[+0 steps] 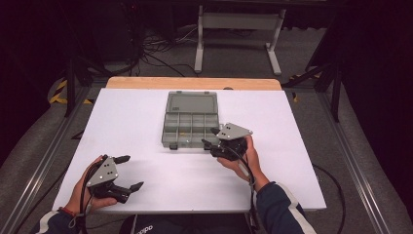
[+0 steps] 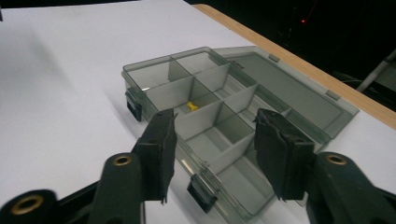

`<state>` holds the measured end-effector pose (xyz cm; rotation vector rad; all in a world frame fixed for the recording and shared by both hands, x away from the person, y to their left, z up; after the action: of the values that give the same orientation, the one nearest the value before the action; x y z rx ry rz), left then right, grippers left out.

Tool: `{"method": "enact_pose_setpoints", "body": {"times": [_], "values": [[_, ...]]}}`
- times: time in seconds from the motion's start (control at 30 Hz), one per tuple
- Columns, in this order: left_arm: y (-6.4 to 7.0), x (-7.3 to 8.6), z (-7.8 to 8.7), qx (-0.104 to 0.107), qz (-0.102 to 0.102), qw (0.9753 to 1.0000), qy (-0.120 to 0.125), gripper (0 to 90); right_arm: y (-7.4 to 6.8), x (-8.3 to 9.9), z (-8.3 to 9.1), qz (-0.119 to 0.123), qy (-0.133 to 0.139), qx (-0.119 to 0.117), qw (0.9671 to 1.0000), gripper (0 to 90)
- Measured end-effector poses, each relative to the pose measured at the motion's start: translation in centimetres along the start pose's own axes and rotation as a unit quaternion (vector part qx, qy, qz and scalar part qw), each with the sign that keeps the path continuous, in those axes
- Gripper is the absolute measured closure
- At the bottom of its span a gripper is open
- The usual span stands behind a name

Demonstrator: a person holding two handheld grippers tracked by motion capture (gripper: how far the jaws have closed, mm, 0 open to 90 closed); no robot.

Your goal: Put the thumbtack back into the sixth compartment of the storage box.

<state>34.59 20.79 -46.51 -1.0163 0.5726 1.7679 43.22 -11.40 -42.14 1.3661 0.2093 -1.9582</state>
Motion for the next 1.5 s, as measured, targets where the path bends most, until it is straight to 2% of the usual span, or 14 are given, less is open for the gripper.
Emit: {"method": "enact_pose_setpoints", "body": {"times": [0.3, 0.37, 0.4, 0.57, 0.63, 0.7, 0.77, 0.83, 0.9, 1.0, 1.17, 1.33, 1.5], "values": [[-0.5, -0.2, 0.1, -0.007, 0.001, 1.0000, 0.003, 6.7, 1.8, 1.4, 1.1, -0.011, 0.000, 0.018, 0.9998, 31.7], [-0.7, -0.2, 0.2, -0.009, 0.004, 0.9999, 0.005, 6.7, 2.1, 1.9, 1.2, -0.012, -0.009, 0.024, 0.9996, 25.7], [-0.7, -0.2, 0.2, -0.009, 0.004, 0.9999, 0.005, 6.6, 2.1, 1.9, 1.2, -0.012, -0.009, 0.024, 0.9996, 25.7], [-1.6, -0.5, 0.0, -0.017, 0.012, 0.9997, 0.011, 6.7, 3.1, 3.2, 1.0, -0.010, -0.031, 0.052, 0.9981, 11.9], [-2.2, -0.7, -0.3, -0.022, 0.018, 0.9996, 0.010, 6.6, 3.5, 3.7, 0.9, -0.024, -0.028, 0.049, 0.9981, 11.2], [-2.7, -0.9, -0.6, -0.027, 0.017, 0.9994, 0.008, 6.6, 4.2, 4.3, 0.6, -0.049, -0.034, 0.044, 0.9973, 8.1], [-3.3, -1.1, -0.8, -0.033, 0.019, 0.9992, 0.010, 6.5, 4.6, 4.7, 0.5, -0.054, -0.039, 0.044, 0.9968, 6.1], [-3.9, -1.3, -0.9, -0.038, 0.025, 0.9988, 0.016, 6.0, 5.0, 5.0, 0.4, -0.062, -0.040, 0.042, 0.9963, 4.8], [-4.8, -1.6, -1.3, -0.043, 0.034, 0.9983, 0.019, 5.4, 5.1, 5.2, 0.3, -0.060, -0.040, 0.038, 0.9967, 4.5], [-6.1, -2.0, -2.0, -0.054, 0.038, 0.9977, 0.018, 4.4, 5.4, 5.6, 0.0, -0.060, -0.050, 0.050, 0.9957, 4.8], [-7.3, -2.1, -2.5, -0.063, 0.048, 0.9967, 0.015, 4.2, 5.8, 5.9, -0.1, -0.055, -0.057, 0.066, 0.9946, 7.1], [-7.9, -2.1, -2.8, -0.076, 0.044, 0.9962, 0.008, 5.6, 6.2, 6.2, -0.2, -0.061, -0.060, 0.078, 0.9932, 10.1], [-8.2, -2.3, -3.1, -0.077, 0.043, 0.9961, 0.003, 6.7, 6.4, 6.2, -0.2, -0.063, -0.057, 0.087, 0.9926, 12.6]]}}
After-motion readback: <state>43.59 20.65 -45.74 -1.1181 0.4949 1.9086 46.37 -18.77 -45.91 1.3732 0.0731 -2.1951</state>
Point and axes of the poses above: each handheld gripper's, and its own axes: z roughly backward along the jaws, x roughly out of its underside, y roughly to its right, the point moved 5 cm from there along -z, roughly forward along the jaws, and after that the axes turned 9 degrees about x, right-handed, at the moved point
